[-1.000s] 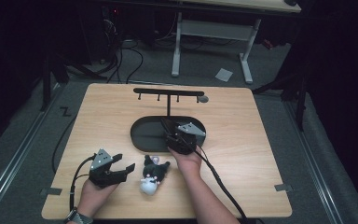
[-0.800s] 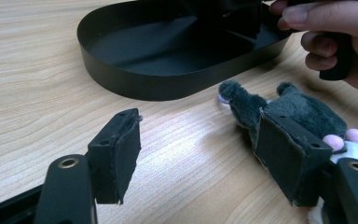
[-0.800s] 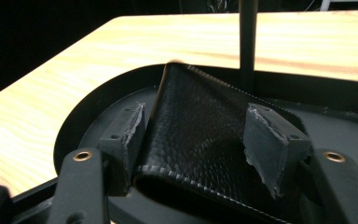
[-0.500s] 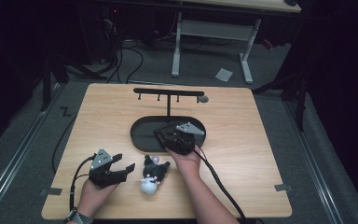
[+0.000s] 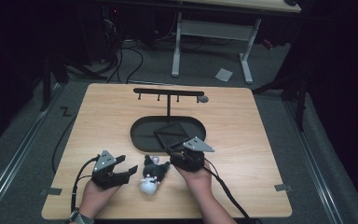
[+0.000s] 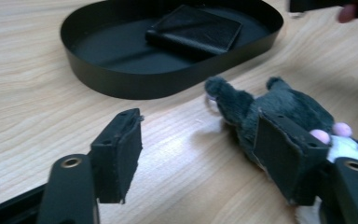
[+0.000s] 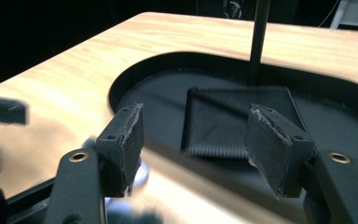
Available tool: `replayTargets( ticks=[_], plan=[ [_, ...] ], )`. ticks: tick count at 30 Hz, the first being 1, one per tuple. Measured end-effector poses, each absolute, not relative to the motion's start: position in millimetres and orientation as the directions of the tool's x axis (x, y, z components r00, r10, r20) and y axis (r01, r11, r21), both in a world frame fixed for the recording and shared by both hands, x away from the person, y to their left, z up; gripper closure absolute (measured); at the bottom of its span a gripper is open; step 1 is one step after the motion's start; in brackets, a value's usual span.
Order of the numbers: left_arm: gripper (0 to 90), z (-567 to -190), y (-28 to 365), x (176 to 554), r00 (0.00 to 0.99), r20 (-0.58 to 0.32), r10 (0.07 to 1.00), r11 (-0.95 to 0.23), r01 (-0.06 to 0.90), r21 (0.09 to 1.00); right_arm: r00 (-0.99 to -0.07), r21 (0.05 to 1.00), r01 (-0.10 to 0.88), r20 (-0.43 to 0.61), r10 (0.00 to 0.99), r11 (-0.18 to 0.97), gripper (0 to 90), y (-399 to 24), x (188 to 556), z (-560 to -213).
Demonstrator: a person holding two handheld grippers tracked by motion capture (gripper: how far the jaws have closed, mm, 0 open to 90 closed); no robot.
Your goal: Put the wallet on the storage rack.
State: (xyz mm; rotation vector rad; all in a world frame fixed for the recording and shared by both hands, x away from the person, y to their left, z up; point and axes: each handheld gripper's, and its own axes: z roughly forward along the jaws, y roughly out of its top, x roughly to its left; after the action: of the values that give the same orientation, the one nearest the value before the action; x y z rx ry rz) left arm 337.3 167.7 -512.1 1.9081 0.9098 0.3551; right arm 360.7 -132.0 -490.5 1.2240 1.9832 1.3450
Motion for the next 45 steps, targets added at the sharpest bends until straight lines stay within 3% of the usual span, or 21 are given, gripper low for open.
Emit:
replayTargets(
  ticks=[2,11,15,18,28,45],
  plan=[
    [38.2,-512.2,166.1,336.5,0.687,-0.126,0.715,-0.277,0.445,0.852,-0.513,0.899,0.417,0.110,0.851,0.136,38.0,-139.1,346.8,-490.7],
    [79.6,-516.0,156.9,333.1,0.711,-0.127,0.692,-0.364,0.496,0.789,-0.528,0.891,0.413,0.065,0.847,0.188,38.4,-176.2,289.7,-497.0],
    [89.5,-515.9,150.9,326.4,0.715,-0.106,0.691,-0.393,0.494,0.776,-0.515,0.896,0.411,0.077,0.854,0.167,40.5,-191.0,276.9,-502.1],
    [89.9,-515.4,144.2,322.9,0.717,-0.100,0.690,-0.405,0.497,0.767,-0.510,0.889,0.438,0.120,0.852,0.137,40.9,-194.1,277.1,-506.2],
    [89.9,-514.4,115.3,315.9,0.772,-0.076,0.632,-0.468,0.457,0.756,-0.478,0.897,0.427,0.119,0.870,0.112,41.1,-204.1,274.6,-503.0],
    [89.8,-513.1,27.3,311.3,0.858,-0.031,0.512,-0.577,0.371,0.728,-0.405,0.908,0.415,0.138,0.904,0.047,41.8,-239.5,269.5,-498.2]
  ],
)
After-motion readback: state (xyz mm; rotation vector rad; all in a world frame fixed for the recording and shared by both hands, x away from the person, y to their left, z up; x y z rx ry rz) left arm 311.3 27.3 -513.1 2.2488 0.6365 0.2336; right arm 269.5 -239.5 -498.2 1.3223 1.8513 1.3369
